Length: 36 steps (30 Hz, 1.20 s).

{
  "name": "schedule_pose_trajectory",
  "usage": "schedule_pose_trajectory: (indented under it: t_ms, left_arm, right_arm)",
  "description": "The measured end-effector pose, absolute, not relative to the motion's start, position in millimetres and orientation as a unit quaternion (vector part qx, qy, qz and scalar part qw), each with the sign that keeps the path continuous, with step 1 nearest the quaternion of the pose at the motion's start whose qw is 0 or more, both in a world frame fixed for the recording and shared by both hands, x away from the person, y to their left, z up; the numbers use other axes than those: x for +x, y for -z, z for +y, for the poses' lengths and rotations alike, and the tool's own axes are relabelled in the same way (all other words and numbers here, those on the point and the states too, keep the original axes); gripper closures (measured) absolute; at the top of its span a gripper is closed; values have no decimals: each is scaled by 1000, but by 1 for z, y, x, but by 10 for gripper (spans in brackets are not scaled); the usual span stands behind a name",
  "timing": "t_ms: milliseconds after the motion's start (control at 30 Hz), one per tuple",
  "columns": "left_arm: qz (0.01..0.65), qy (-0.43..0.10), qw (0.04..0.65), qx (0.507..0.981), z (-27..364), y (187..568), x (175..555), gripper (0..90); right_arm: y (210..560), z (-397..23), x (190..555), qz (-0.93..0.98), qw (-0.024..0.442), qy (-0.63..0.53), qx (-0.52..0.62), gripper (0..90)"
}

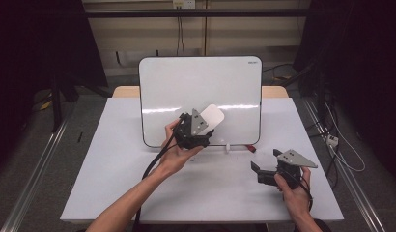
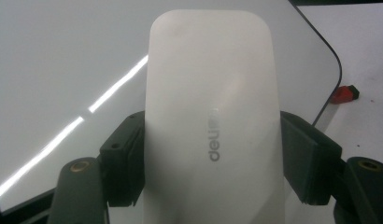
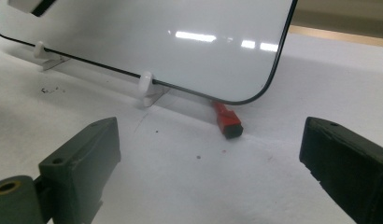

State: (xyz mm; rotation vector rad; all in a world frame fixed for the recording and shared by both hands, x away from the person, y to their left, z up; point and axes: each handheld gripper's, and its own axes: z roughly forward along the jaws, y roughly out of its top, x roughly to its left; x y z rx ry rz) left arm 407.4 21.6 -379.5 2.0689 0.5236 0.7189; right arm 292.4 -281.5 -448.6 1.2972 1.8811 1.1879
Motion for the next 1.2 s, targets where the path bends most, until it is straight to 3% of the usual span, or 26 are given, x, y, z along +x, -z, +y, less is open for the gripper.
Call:
schedule_pose_trajectory:
  t_ms: [167,1200]
  left_arm:
    - [252,-276,441,816,46,376,410,311]
    - [308,-325,413,793,133,381,399,311]
  right_arm:
    - [450,-281,294,702,274,-444,485,54]
    - [449,-282,293,704,273,-444,482,51]
